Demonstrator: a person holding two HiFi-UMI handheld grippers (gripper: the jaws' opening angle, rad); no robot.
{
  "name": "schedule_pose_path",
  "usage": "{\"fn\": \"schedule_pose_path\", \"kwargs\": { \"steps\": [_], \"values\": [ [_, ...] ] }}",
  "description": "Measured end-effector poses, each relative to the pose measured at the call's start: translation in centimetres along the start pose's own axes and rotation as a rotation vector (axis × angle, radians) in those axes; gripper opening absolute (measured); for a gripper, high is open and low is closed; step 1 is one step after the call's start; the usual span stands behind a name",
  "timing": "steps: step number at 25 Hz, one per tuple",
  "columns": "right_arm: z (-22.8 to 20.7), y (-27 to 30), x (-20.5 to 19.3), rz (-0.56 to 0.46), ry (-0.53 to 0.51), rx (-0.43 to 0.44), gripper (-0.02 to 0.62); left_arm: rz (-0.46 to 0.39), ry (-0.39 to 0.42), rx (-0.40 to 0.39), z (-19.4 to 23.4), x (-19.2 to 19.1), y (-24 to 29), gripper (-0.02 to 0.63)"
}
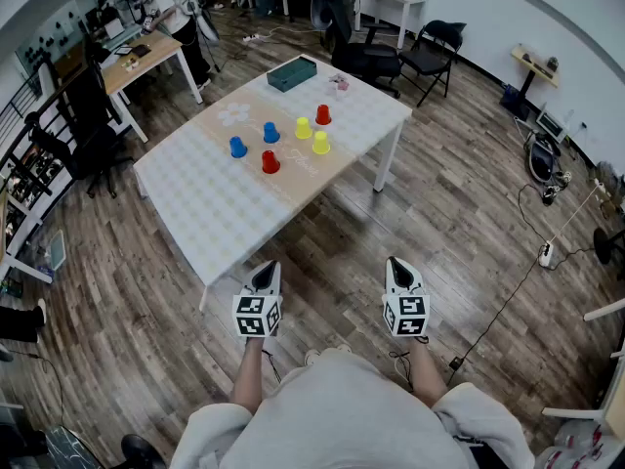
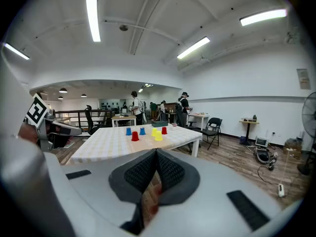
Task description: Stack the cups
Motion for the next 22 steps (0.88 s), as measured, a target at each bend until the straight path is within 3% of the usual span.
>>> {"fn": "schedule_pose_path", "kwargs": {
  "steps": [13, 14, 16, 19, 22],
  "values": [
    [-0.3, -0.1, 0.2, -0.020, 0.009, 0.014, 0.004, -0.005, 0.002, -0.006, -0.2, 0.4, 0.0, 0.014],
    [-0.2, 0.0, 0.2, -0.025, 0.010, 0.036, 0.046, -0.004, 0.003, -0.006, -0.3, 0.4, 0.1, 0.014],
    [-0.2, 0.1, 0.0, -0.037, 0.010, 0.068, 0.198, -0.002, 0.004, -0.008, -0.6, 0.3, 0.1, 0.014],
    [-0.5, 0.0, -0.4, -0.040, 0.005, 0.071, 0.268, 0.001, 0.003, -0.007, -1.2, 0.0, 0.2, 0.014],
    [-0.7, 0.1, -0.6, -0.033, 0.002, 0.074, 0.279, 0.005, -0.001, -0.005, -1.5, -0.2, 0.4, 0.014]
  ]
}}
Point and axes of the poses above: the fingertips, and each gripper's own axes: y forward along the fingers, z to its left, x out of its top, the point moved 9 cm from there along -y, backward along the fingers, and after that the axes turned 5 degrees about -x, right-handed, at the moved point
